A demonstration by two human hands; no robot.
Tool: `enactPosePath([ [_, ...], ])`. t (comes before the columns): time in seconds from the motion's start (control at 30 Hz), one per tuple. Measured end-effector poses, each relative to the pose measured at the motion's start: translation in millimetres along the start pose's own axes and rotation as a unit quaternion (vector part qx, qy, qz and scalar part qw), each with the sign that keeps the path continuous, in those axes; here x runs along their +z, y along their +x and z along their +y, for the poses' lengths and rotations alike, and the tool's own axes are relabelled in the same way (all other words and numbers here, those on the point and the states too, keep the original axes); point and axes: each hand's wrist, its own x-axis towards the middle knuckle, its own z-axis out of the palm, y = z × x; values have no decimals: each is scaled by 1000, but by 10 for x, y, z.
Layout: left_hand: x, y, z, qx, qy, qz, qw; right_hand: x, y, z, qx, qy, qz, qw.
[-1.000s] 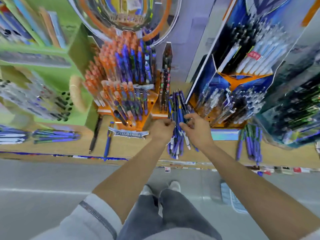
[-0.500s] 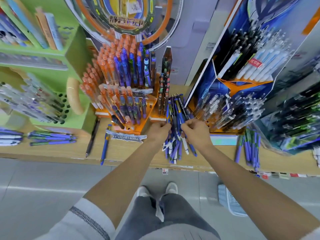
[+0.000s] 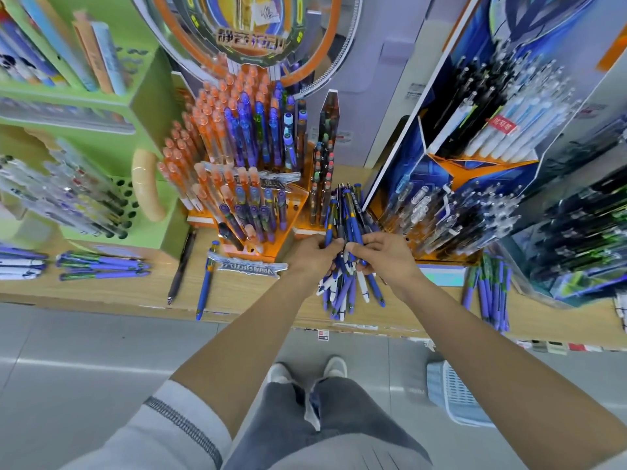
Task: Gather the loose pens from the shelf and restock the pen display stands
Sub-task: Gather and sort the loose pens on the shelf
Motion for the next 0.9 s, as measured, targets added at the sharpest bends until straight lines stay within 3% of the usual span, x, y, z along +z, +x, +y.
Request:
enactPosePath([
  [0.17, 6, 24, 0, -7, -6, 19, 1000, -92, -40, 53, -14, 93, -43, 995],
  [0.47, 57, 13, 11, -4, 7, 36, 999, -93, -67, 154, -42, 45, -73, 995],
  [0.67, 92, -16, 23, 27, -16, 112, 993, -84, -96, 124, -60, 78, -69, 993],
  [0.9, 188, -22, 16, 36, -15, 148, 988, -192, -124, 253, -69, 72, -85, 991],
])
